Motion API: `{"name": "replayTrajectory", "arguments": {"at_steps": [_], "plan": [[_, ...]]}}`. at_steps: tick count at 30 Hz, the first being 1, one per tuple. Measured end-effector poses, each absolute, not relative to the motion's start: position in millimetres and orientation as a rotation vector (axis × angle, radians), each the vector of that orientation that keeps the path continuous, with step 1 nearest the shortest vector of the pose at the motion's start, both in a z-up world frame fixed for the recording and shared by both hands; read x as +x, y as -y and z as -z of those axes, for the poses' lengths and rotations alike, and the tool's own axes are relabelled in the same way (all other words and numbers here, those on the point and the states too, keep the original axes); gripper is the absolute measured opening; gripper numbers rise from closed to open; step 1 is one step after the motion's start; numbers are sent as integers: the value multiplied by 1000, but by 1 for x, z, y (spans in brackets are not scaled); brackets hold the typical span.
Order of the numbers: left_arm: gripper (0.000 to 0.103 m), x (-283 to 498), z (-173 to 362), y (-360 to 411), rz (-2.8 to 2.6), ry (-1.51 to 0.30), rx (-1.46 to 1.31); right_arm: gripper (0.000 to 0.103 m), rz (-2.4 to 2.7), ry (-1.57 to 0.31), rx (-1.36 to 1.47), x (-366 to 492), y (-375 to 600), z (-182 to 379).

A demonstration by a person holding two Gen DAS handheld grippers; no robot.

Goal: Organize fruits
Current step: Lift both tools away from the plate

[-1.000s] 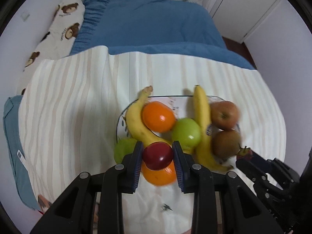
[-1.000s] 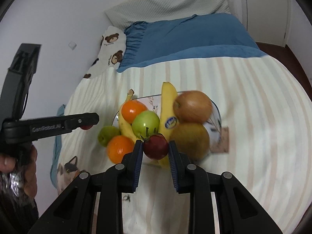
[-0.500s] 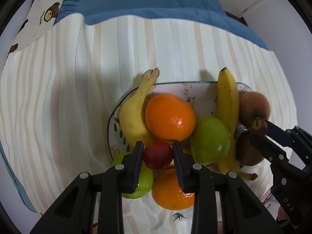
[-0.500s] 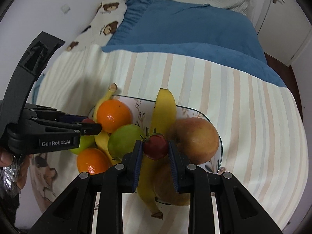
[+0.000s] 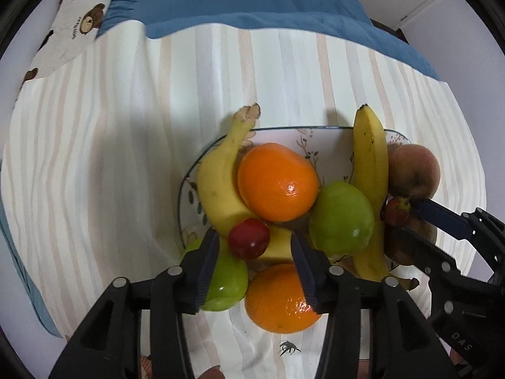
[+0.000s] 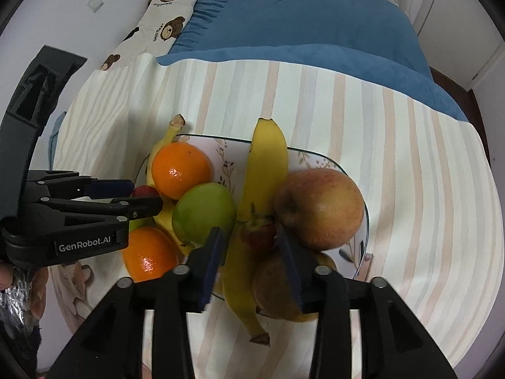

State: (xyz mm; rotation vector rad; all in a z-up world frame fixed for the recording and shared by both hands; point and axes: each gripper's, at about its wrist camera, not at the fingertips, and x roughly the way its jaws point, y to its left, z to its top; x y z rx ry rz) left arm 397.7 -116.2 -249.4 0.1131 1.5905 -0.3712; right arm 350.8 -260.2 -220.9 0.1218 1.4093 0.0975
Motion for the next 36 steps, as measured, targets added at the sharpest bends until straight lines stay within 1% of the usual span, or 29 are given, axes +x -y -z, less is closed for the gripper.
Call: {"name": "replayTrajectory", "arguments": {"at_steps": [1,3,4,6,7,8,9,10,12,13,15,21,26,36], "plan": [[50,397,246,115,368,-1581,112,58,-87,-1404,123,350,261,218],[61,394,240,113,357,-1564,106,68,-52,-1379,113,347,264,211],[63,393,235,110,350,-1549,98,68,-48,-1369,121,345,265,207],[72,391,226,105,345,-1530,86,69,-44,-1351,158,341,272,198],[75,390,222,101,335,-1517,80,73,-34,-1337,178,339,276,193],[81,388,217,99,323,-1498,76,75,-22,-1325,185,336,278,189],[86,386,212,96,314,-1483,77,81,-5,-1311,185,333,280,184],[88,384,208,94,303,-1468,80,86,6,-1301,182,331,281,180],[92,385,200,83,278,-1439,77,93,32,-1279,174,324,282,173],[93,381,196,80,264,-1421,75,95,39,-1274,172,321,281,171],[99,374,189,72,240,-1402,81,99,54,-1264,173,316,279,167],[100,348,181,63,182,-1343,114,101,133,-1242,156,294,273,162],[100,331,180,62,163,-1328,109,101,172,-1243,154,283,273,168],[100,308,170,62,148,-1284,127,101,217,-1218,140,264,275,160]]}}
